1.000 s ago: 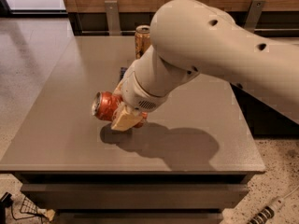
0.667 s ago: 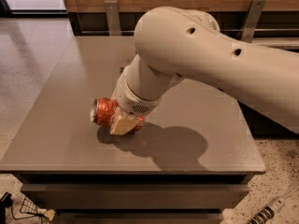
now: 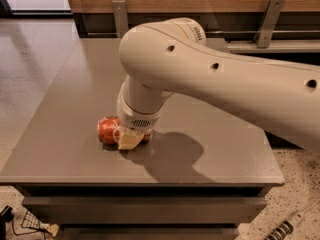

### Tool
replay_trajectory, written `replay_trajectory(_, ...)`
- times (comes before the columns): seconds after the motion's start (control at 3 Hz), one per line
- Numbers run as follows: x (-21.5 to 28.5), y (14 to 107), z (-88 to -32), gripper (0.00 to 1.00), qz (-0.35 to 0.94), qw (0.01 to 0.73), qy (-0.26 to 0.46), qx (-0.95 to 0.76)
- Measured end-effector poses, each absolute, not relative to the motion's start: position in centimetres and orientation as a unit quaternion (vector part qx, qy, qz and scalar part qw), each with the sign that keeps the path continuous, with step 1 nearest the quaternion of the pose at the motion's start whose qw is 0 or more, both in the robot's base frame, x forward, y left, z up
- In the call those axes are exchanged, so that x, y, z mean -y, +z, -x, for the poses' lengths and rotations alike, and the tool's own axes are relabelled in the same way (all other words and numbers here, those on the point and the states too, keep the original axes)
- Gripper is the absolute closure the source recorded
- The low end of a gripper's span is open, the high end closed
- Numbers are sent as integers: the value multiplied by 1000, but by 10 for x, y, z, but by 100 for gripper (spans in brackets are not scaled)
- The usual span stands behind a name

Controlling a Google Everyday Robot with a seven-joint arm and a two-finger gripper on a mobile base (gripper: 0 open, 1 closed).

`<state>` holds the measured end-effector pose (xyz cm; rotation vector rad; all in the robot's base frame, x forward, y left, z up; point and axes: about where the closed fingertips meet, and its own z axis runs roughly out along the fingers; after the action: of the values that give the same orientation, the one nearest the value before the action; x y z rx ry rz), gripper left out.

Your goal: Knock coke can over

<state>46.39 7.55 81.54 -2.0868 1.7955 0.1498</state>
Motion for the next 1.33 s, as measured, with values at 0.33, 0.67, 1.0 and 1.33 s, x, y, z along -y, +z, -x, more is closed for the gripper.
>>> replay_trajectory(0.33, -75, 821, -464, 84, 743, 191, 53, -639)
replay_trajectory(0.67, -76, 822, -463, 61, 743, 192, 52, -639)
replay_trajectory(1.0, -76, 823, -462, 38, 744, 193, 51, -638)
replay_trajectory(1.33, -76, 825, -462, 15, 744, 194, 49, -638)
